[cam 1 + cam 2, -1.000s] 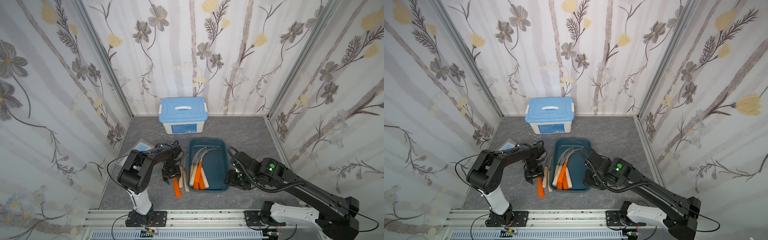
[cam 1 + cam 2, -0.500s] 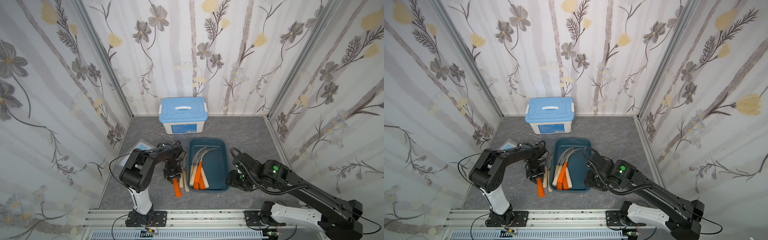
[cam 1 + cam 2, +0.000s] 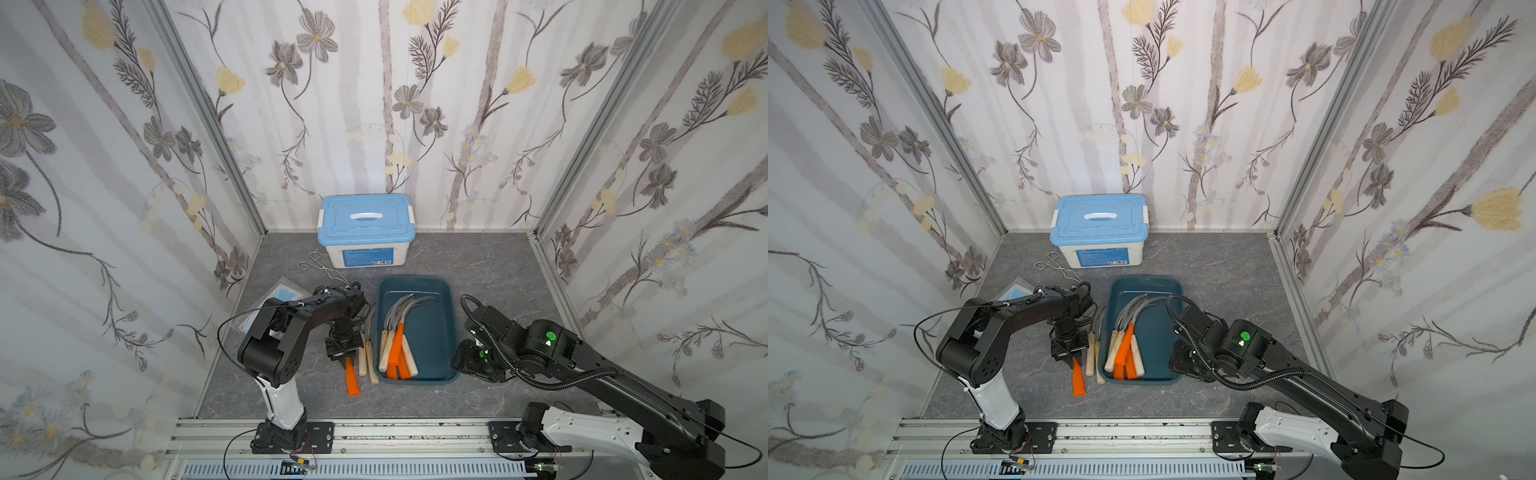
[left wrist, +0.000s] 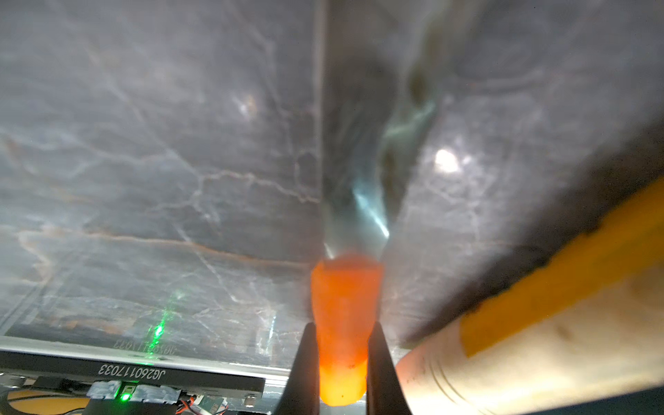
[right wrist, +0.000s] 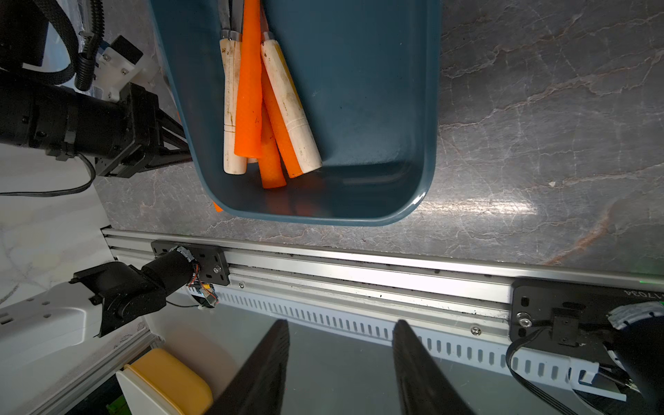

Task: Put small sickles into storage boxes
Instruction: Pick up the sickle at the center of the board.

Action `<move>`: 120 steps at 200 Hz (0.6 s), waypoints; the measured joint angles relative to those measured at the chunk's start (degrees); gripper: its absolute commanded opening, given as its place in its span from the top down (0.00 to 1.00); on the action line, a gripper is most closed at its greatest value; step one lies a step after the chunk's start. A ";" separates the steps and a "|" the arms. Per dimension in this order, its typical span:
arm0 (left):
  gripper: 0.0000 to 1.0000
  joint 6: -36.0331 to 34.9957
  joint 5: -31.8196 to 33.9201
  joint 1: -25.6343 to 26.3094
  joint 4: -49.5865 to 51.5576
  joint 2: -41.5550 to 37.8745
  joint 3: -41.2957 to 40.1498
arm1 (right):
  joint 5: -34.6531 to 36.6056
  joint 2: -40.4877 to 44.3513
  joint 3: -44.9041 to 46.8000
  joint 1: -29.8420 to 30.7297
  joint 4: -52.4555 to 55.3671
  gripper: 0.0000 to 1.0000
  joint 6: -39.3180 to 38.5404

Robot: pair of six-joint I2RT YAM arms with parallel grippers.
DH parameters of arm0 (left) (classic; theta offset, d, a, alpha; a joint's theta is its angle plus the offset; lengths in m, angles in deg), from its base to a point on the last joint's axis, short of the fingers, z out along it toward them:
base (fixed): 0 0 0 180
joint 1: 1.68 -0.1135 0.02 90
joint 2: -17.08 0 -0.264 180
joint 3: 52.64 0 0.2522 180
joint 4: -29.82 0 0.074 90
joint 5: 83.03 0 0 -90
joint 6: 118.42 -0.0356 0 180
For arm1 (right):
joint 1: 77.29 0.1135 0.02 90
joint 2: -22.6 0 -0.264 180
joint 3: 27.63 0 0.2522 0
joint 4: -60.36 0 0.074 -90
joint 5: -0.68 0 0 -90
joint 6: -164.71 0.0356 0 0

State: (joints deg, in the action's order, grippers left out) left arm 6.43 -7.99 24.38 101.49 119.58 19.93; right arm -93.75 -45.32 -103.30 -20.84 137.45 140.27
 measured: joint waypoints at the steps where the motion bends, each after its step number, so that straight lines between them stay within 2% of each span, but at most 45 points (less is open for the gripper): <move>1: 1.00 0.00 0.00 -0.02 0.00 -0.02 0.00 | 0.00 0.00 0.00 0.00 0.00 0.51 0.00; 120: 1.00 -0.22 1.44 -1.55 -0.26 -3.28 1.44 | -0.04 -1.73 -0.02 -0.63 -0.09 0.51 -0.74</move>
State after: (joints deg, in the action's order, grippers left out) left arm 6.21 -6.54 22.83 101.23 116.30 21.37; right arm -93.79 -47.04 -103.32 -21.48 137.36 139.52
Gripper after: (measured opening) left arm 0.174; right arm 0.496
